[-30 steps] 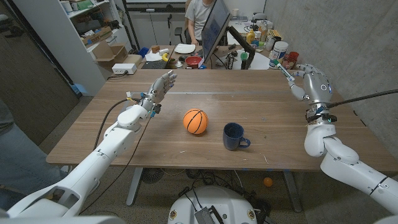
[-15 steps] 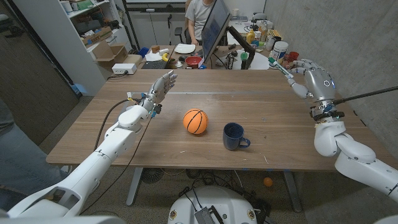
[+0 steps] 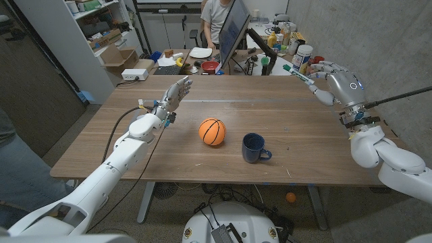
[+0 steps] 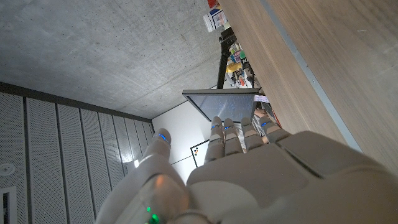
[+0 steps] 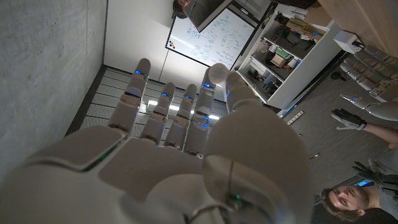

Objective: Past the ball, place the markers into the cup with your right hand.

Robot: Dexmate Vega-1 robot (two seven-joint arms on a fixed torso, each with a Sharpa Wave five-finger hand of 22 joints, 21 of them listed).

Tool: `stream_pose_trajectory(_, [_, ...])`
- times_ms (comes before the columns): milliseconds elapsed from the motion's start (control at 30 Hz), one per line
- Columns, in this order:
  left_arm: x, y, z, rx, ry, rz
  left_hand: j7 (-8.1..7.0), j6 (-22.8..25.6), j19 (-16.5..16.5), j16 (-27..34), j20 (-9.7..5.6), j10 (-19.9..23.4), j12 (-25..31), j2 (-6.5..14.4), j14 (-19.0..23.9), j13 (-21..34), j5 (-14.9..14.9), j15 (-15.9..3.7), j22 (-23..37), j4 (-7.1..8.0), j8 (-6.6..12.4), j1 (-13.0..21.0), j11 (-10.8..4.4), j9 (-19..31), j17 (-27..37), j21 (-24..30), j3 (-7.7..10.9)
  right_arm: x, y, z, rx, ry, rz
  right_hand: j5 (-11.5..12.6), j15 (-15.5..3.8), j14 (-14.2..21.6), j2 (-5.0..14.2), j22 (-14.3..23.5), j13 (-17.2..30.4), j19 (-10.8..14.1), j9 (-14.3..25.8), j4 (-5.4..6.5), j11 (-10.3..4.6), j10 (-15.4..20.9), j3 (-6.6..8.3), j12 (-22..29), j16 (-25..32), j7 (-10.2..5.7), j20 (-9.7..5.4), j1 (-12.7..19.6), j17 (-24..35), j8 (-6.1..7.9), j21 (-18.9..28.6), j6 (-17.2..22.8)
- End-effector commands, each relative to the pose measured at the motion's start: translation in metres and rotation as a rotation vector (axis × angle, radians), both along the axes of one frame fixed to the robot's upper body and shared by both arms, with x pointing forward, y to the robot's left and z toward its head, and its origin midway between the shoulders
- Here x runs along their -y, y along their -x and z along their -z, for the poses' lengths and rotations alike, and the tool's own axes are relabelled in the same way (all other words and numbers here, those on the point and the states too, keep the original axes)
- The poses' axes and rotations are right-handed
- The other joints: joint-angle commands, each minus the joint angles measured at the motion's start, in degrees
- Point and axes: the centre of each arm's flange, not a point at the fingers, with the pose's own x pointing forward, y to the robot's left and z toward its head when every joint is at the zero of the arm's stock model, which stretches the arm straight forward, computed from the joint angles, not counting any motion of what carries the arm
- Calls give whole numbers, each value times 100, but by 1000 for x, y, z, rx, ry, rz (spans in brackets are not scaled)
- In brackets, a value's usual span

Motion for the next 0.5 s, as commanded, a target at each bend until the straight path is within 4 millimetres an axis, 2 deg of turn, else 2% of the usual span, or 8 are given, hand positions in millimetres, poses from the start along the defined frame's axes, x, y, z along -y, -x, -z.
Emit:
stream_pose_trajectory(33, [1,1,-1,0,-4,-10,-12,35,-40,24,21,-12,9,21,-23,17,10,8,23,10,29,58,-21,24,30,42,2,0,15,-6,-24,112,-3,28,-15,3,49,2,12,35,38,22,-35,35,27,-10,-10,-707,13,-20,32,268,14,706])
stream_pose_trajectory(433, [7,6,-8,0,-33,-23,-4,36,-41,23,24,-24,5,24,-27,17,10,7,23,10,29,61,-18,24,30,43,3,3,25,-3,-28,192,-33,43,-30,-28,52,0,18,-10,40,25,-40,4,37,-27,-45,-734,21,-40,38,270,-31,699])
stream_pose_trajectory(500, [8,8,-9,0,-37,-26,-4,38,-42,24,18,-22,6,24,-26,17,10,6,23,10,29,61,-14,24,30,43,3,3,27,-4,-36,217,-37,47,-34,-35,49,0,20,-7,40,27,-78,-25,37,-39,-55,-737,32,-49,40,271,-37,697])
